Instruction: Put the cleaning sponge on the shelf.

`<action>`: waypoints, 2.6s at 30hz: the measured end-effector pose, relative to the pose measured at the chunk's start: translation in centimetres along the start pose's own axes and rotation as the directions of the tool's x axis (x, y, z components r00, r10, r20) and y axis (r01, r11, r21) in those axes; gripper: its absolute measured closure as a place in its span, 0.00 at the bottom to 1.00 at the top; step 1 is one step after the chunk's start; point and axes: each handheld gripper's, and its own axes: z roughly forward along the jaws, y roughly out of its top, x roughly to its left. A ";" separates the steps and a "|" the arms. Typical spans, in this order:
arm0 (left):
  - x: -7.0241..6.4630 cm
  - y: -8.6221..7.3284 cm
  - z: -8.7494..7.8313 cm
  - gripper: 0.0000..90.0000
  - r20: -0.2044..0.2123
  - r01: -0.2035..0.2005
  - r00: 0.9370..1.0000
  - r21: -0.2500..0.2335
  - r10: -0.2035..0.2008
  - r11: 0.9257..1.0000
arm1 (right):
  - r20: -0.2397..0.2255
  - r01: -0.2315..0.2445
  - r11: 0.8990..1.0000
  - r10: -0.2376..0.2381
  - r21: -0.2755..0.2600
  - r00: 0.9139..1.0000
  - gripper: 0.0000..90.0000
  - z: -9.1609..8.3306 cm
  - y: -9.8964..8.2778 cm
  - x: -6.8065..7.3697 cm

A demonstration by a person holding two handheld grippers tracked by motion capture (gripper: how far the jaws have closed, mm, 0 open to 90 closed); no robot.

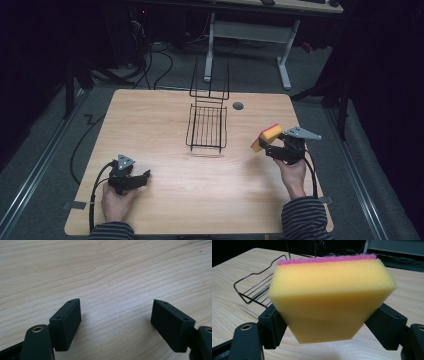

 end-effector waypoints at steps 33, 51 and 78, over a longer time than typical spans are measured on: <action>0.1 0.0 0.0 0.27 0.005 0.005 1.000 -0.002 -0.005 1.000 | -0.171 0.118 0.993 -0.120 -0.020 0.978 0.26 2.8 5.9 7.4; 0.1 0.0 0.0 0.28 0.004 0.005 1.000 -0.002 -0.005 1.000 | -0.210 0.123 0.992 -0.123 -0.011 0.970 0.26 4.6 6.9 8.9; 0.1 0.0 0.0 0.28 0.004 0.004 1.000 -0.002 -0.004 1.000 | -0.208 0.130 0.990 -0.118 0.045 0.971 0.26 8.4 7.3 9.8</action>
